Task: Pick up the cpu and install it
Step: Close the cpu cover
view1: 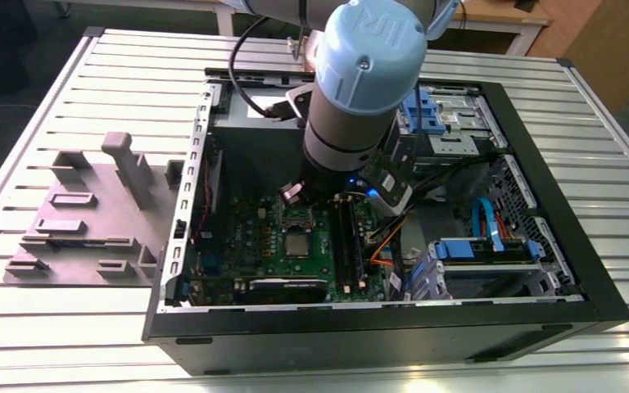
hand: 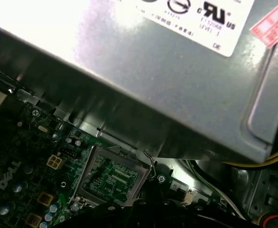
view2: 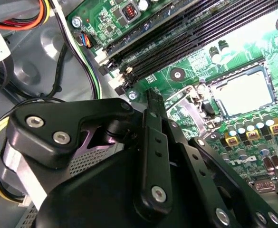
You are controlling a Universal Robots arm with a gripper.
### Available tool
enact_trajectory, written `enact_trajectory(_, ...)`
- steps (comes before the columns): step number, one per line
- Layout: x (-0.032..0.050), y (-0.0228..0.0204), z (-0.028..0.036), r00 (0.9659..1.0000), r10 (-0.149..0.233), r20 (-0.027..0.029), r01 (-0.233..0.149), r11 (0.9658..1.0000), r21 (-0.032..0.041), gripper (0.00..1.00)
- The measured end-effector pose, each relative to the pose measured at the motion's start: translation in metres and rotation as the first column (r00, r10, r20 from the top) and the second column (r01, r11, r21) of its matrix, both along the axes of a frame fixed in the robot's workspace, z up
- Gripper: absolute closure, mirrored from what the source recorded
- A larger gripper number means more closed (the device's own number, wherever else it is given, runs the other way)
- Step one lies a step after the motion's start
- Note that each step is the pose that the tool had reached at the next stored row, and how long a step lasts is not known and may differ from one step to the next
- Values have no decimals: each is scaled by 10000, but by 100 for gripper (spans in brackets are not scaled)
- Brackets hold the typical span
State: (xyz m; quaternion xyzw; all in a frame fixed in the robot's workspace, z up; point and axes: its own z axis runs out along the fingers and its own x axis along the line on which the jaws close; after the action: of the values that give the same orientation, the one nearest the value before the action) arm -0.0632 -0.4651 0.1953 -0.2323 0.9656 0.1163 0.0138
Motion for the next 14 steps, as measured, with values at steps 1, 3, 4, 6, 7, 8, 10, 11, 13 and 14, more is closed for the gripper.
enact_trajectory(1, -1, -1, 7, 10000, 0, 0, 0, 10000, 0, 90)
enact_trajectory(3, -1, -7, 21, 10000, -1, -1, 1, 10000, -2, 90)
enact_trajectory(4, 0, -9, 28, 10000, 1, 0, -1, 10000, -2, 90)
enact_trajectory(6, -1, -14, 41, 10000, 1, -1, -1, 10000, -3, 90)
enact_trajectory(7, 0, -16, 47, 10000, 2, -1, -2, 10000, -2, 90)
enact_trajectory(8, 0, -20, 53, 10000, 4, 0, -4, 10000, -1, 90)
enact_trajectory(10, 0, -25, 68, 10000, 5, -1, -5, 10000, -3, 90)
enact_trajectory(11, 0, -27, 76, 10000, 5, -1, -5, 10000, -3, 90)
enact_trajectory(13, 0, -31, 94, 10000, 6, -1, -6, 10000, -3, 90)
enact_trajectory(14, 0, -33, 103, 10000, 6, -1, -6, 10000, -3, 90)
